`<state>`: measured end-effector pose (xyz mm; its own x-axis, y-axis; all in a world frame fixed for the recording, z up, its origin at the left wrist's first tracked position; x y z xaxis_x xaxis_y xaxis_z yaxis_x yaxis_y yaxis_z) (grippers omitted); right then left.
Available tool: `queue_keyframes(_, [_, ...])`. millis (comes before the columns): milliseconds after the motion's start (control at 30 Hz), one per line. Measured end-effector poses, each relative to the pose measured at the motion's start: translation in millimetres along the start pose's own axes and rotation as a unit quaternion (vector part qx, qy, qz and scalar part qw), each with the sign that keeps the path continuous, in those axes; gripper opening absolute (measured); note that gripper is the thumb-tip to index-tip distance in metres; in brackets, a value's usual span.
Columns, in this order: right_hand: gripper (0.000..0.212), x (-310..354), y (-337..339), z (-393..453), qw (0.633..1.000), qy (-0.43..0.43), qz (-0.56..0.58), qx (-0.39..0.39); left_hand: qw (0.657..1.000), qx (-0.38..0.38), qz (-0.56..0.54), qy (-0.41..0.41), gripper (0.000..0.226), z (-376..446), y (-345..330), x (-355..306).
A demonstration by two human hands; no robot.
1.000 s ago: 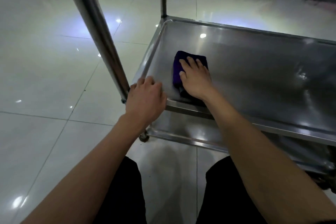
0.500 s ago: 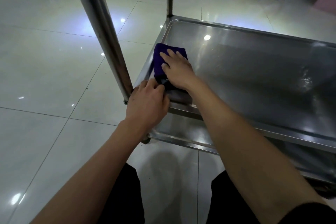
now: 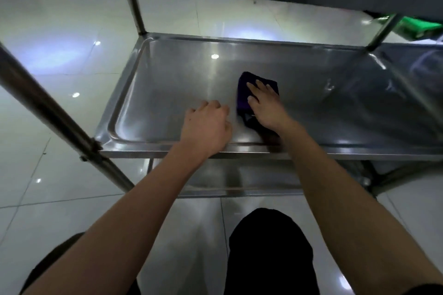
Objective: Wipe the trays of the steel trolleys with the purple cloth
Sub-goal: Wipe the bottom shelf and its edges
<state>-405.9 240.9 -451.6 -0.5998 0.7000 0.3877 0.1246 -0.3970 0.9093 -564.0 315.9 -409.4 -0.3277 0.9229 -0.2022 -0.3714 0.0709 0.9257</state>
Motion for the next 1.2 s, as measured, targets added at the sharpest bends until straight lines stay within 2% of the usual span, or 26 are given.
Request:
queue_keyframes(133, [0.050,-82,36,-14,0.998,-0.065,-0.014,-0.020,0.999,0.039,-0.002,0.014,0.034,12,-22,-25])
queue_keyframes(200, [0.050,-100,43,-15,0.997,-0.075,-0.029,-0.018,0.999,0.031,0.003,0.021,0.032,13,-25,-25])
queue_keyframes(500, [0.051,-87,39,-6,0.996,-0.065,-0.054,-0.023,1.000,-0.004,-0.029,0.001,0.031,10,-19,-15])
queue_keyframes(667, [0.051,-33,14,10,0.999,-0.025,-0.043,-0.010,0.999,-0.012,-0.052,0.008,0.033,1,0,25])
queue_keyframes(800, [0.052,24,-14,26,0.999,0.008,-0.047,0.001,0.993,-0.054,0.060,0.089,0.030,-17,32,100])
queue_keyframes(967, [0.051,114,-59,44,0.997,0.057,-0.033,0.032,0.978,-0.012,0.105,0.181,0.038,-40,43,162])
queue_keyframes(1100, [0.051,193,-95,52,0.991,0.117,-0.006,0.060,0.984,-0.006,0.088,0.157,0.043,-50,41,171])
queue_keyframes(1200, [0.051,249,-117,52,0.981,0.168,0.022,0.091,0.988,0.001,0.060,0.145,0.056,-57,39,175])
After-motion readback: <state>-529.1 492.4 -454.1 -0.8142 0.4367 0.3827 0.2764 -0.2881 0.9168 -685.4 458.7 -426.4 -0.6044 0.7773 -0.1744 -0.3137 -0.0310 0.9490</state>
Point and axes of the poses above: each hand's wrist, its own z-axis towards the middle knuckle, its own y-axis out of the back of the hand, x = y × z, the point moved 10 cm from there along z, towards the middle knuckle, and after that the axes turned 12 degrees about -x, right-handed, at the moved point
